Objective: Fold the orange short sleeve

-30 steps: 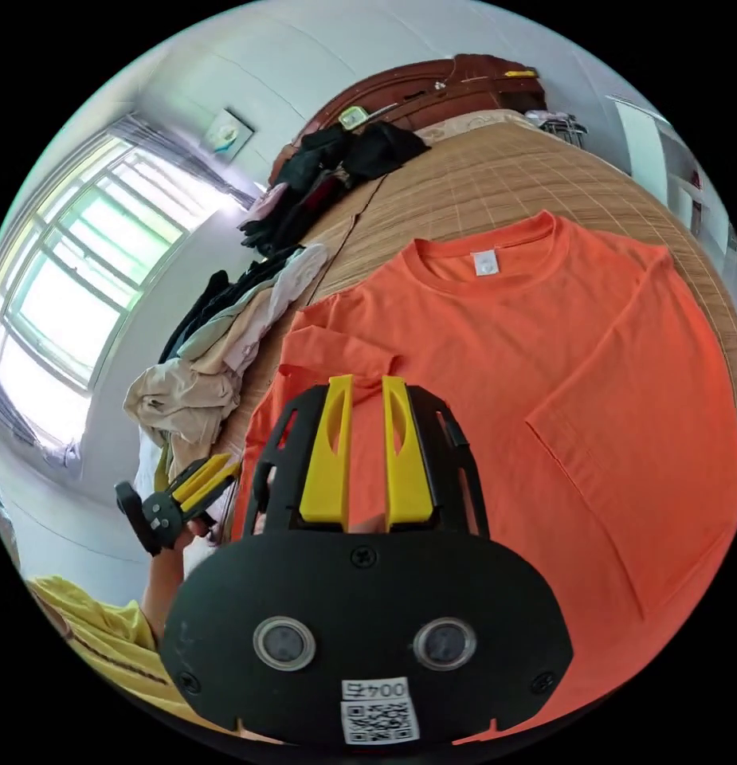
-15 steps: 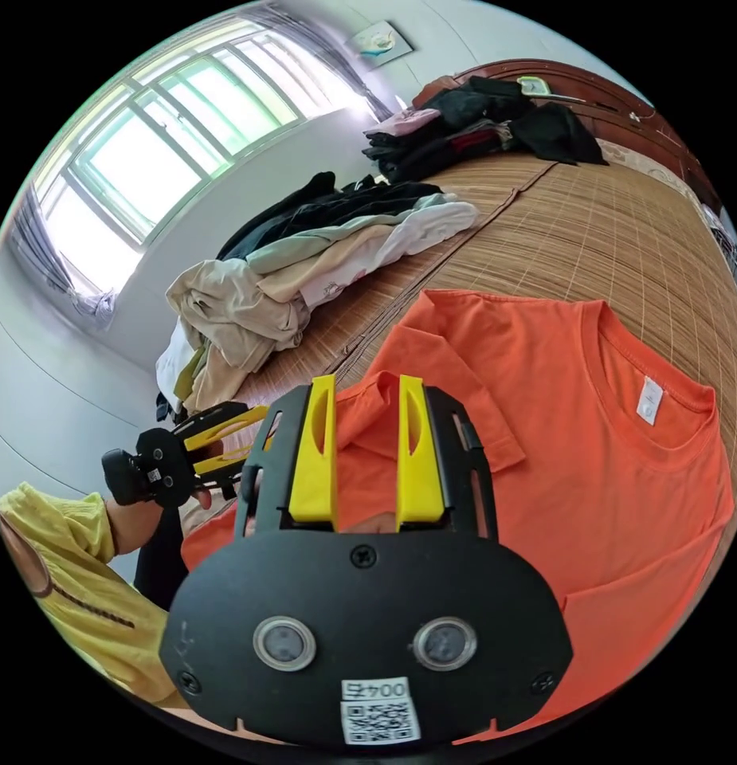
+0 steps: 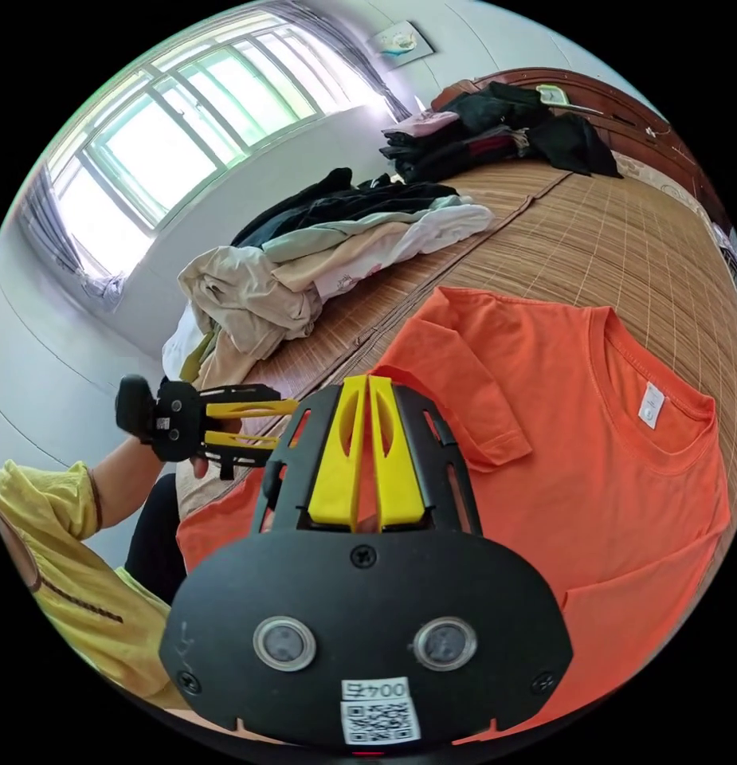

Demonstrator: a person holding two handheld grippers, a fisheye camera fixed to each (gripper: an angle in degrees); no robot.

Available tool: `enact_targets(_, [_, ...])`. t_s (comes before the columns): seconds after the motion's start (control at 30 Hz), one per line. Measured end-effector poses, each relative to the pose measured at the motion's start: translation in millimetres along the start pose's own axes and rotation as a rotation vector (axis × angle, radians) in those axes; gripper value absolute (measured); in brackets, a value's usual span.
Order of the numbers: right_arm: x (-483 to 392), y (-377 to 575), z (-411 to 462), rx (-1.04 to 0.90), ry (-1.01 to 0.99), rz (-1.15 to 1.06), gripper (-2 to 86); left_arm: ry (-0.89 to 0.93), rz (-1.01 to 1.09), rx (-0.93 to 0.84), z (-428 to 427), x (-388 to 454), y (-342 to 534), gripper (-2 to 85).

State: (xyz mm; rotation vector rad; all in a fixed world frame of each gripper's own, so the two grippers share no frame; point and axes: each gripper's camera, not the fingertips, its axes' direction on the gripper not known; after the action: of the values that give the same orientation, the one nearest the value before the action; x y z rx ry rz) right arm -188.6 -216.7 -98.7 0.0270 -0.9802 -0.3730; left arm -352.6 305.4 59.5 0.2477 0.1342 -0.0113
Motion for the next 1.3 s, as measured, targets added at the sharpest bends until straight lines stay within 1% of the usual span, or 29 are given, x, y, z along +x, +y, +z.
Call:
enact_targets(0.13, [-10.8, 20.4, -12.5, 0.050, 0.003, -0.020, -0.6, -0.054, 0.023, 0.013, -3.9, 14.8, 2.3, 6.7])
enact_targets(0.2, [-13.2, 30.8, -15.5, 0.069, -0.001, -0.018, -0.6, -0.085, 0.028, 0.057, -14.4, 29.3, 2.6, 5.8])
enact_targets(0.33, [-19.1, 53.9, -18.5, 0.100, 0.031, 0.003, -0.6, -0.195, 0.105, 0.098, -27.1, 69.6, 6.0, 3.3])
enact_targets(0.4, [-23.8, 63.4, -20.5, 0.113, 0.046, 0.006, -0.6, -0.299, 0.216, 0.109, -32.6, 104.6, 13.3, 2.3])
enact_targets(0.5, [-31.9, 80.4, -17.5, 0.121, 0.056, 0.024, -0.6, -0.441, 0.396, 0.072, -25.3, 146.4, 24.5, 1.6])
enact_targets(0.57, [-35.9, 92.8, 6.0, 0.049, 0.069, 0.049, -0.4, -0.493, 0.486, 0.031, -13.9, 164.2, 30.5, 1.4])
enact_targets(0.73, [-37.1, 103.2, 60.5, -0.145, 0.095, 0.107, 0.5, -0.522, 0.614, -0.050, 1.6, 188.0, 38.8, 1.5])
enact_targets(0.83, [-37.2, 102.2, 59.7, -0.145, 0.079, 0.135, 3.6, -0.596, 0.699, -0.076, -5.9, 202.4, 43.9, 1.5])
enact_targets(0.97, [-37.8, 105.7, 37.9, -0.118, 0.078, 0.153, 6.0, -0.653, 0.731, -0.106, -36.5, 212.4, 46.1, 1.6])
enact_targets(1.1, [-35.3, 106.6, 17.5, -0.037, 0.036, 0.193, 6.1, -0.653, 0.660, -0.100, -72.8, 227.0, 42.3, 1.4])
enact_targets(1.2, [-36.5, 97.8, 18.3, -0.015, 0.048, 0.220, 6.1, -0.632, 0.612, -0.029, -86.7, 244.9, 32.3, 1.2])
enact_targets(1.3, [-41.7, 87.3, 20.2, 0.008, 0.067, 0.248, 6.0, -0.600, 0.544, 0.010, -82.0, 252.1, 14.0, 1.2])
